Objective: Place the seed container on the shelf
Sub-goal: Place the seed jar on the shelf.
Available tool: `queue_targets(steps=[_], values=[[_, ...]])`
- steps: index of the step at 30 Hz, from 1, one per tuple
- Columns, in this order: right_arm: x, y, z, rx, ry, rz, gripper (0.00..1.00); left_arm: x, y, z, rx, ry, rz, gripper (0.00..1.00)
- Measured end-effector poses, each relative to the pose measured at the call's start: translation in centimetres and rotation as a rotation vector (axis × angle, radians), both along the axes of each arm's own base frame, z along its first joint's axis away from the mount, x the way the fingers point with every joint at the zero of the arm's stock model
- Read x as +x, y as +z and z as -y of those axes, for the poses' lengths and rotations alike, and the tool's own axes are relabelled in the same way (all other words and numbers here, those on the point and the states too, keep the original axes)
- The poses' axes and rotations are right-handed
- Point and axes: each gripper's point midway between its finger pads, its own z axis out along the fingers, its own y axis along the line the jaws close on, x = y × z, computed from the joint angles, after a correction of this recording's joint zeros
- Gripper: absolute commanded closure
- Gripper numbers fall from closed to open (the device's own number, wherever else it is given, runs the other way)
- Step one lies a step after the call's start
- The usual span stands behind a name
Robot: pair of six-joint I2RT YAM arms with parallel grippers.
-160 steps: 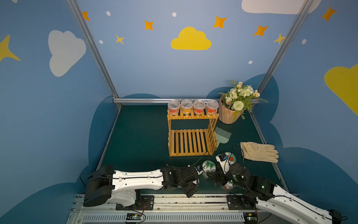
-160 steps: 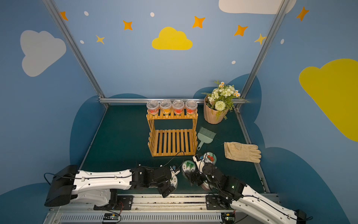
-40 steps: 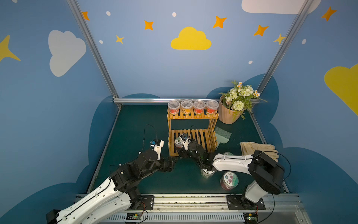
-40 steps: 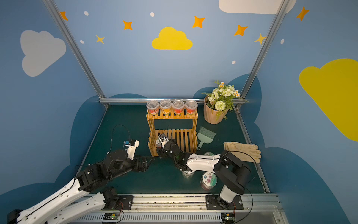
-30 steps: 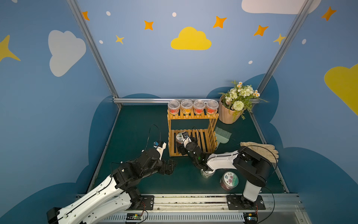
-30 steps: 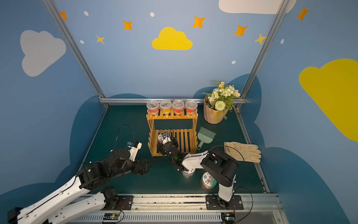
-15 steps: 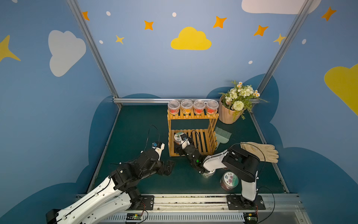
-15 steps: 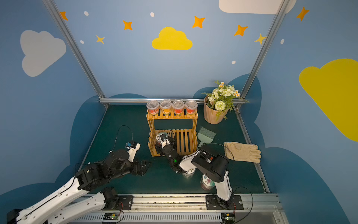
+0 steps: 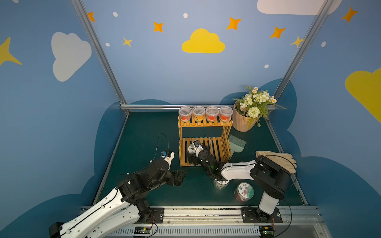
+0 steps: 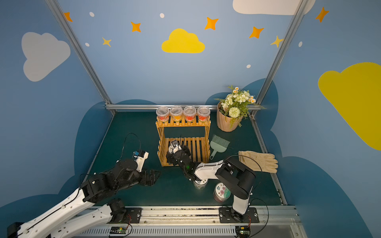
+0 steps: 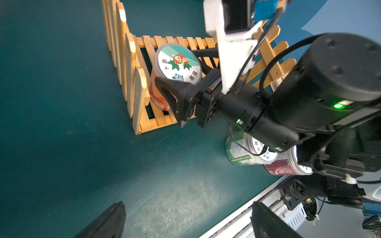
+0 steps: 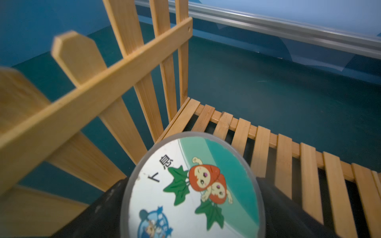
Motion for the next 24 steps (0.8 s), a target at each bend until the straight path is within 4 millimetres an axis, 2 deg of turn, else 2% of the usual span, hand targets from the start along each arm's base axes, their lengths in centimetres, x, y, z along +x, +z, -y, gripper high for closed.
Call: queue_targets(steps=[4,13,15,20,24], values=[[-0.6,0.4,0.7,-0.030,0.024,-0.058,0.03,0.2,-0.2,0.4,0.002,-0.005,-0.008,0.00],[-2.2,-1.7,1.5,-0.068,0.060,-0.196,0.13,0.3,-0.5,1.0,0.001,-0.017,-0.021,0.00],[-2.0,-1.7,1.3,-0.062,0.055,-0.207,0.18,0.3,-0.6,1.0,0.004,-0.019,-0.026,0.00],[-0.8,-1.5,0.6,-0.024,0.048,-0.227,0.17,0.2,-0.3,1.0,-0.005,-0.021,-0.018,0.00],[0.0,-1.6,0.6,-0.011,0.031,-0.234,0.20,0.1,-0.1,0.7,-0.009,-0.018,-0.009,0.00]])
